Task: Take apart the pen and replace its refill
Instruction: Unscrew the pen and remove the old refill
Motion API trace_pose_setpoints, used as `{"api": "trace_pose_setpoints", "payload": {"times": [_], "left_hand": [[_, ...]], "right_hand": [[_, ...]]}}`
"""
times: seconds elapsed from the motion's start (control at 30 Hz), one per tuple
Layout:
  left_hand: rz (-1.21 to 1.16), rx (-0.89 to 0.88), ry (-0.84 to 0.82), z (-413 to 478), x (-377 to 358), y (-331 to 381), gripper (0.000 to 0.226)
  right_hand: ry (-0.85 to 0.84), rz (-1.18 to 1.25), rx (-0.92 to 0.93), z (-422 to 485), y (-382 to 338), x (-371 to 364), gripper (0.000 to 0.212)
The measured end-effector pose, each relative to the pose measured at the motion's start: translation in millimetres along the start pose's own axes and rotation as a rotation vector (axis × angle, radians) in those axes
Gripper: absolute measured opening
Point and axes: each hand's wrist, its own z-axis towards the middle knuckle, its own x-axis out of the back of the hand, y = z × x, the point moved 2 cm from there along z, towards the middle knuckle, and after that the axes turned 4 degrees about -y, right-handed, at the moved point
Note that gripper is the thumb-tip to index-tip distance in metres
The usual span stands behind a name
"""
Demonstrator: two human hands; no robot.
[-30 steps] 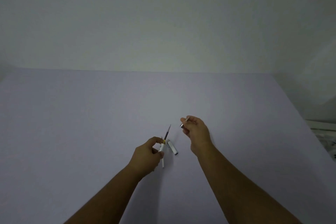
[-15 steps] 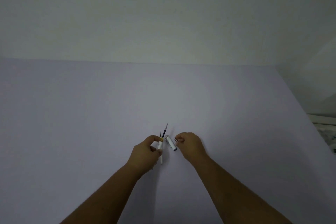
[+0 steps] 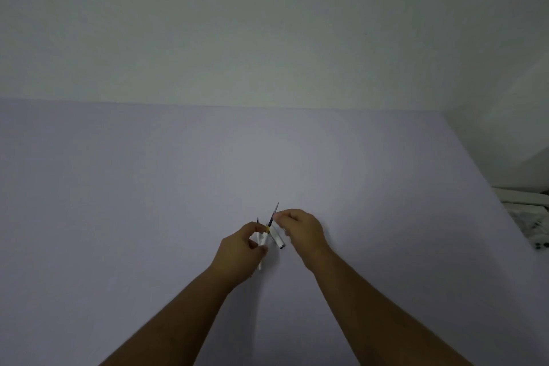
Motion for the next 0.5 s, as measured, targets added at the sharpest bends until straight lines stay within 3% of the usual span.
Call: {"api": "trace_pose_setpoints", "payload": {"times": [0.1, 0.23, 0.3, 0.4, 0.5], "left_hand": [[0.026, -0.022, -0.007, 0.3, -2.7, 2.4, 0.027], [0.052, -0.016, 0.006, 1.4, -0.9, -1.9, 0.028], [0.045, -0.003, 0.009, 1.5, 0.4, -5.3, 0.026], [0.024, 0.009, 0.02, 1.6, 1.0, -8.8, 0.024], [0.012, 0.012, 0.031, 1.9, 0.9, -11.3, 0.024]], "right_hand": [[-0.048, 0.029, -0.032, 1.4, -4.0, -7.0, 0.016], [0.143, 0.222, -0.061, 19.9, -4.7, 9.8, 0.012], [0.235, 0.088, -0.043, 28.7, 1.1, 27.5, 0.012], [0.22, -0.365, -0.075, 29.4, 12.6, 44.5, 0.026], [0.174, -0.453, -0.089, 25.2, 25.4, 45.1, 0.028]]}}
